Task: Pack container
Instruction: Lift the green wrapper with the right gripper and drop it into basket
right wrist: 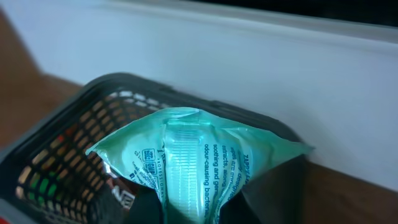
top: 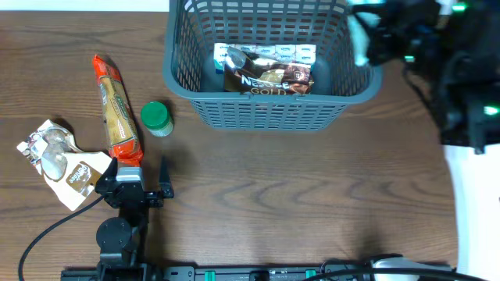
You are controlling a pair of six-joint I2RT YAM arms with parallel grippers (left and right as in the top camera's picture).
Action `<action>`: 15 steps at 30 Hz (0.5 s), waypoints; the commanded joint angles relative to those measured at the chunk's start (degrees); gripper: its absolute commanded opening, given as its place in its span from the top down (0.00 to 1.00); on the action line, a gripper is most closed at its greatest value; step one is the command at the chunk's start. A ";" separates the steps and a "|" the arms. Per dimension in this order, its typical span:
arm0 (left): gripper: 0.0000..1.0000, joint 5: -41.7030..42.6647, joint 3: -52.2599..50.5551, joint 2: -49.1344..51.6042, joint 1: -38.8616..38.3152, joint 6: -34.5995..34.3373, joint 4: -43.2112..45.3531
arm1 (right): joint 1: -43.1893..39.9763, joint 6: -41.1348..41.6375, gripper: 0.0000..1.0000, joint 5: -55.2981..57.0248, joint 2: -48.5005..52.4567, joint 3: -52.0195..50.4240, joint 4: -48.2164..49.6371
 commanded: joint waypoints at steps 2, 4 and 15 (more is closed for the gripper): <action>0.01 -0.50 -1.03 -0.07 0.15 0.17 -2.14 | 5.57 -2.56 0.99 9.01 5.44 0.90 0.39; 0.02 -0.48 -1.03 -0.07 0.15 0.17 -2.14 | 6.64 -2.49 0.99 11.72 8.33 0.90 0.52; 0.01 -0.50 -1.03 -0.07 0.15 0.17 -2.14 | 4.90 1.25 0.99 13.35 24.30 0.90 0.35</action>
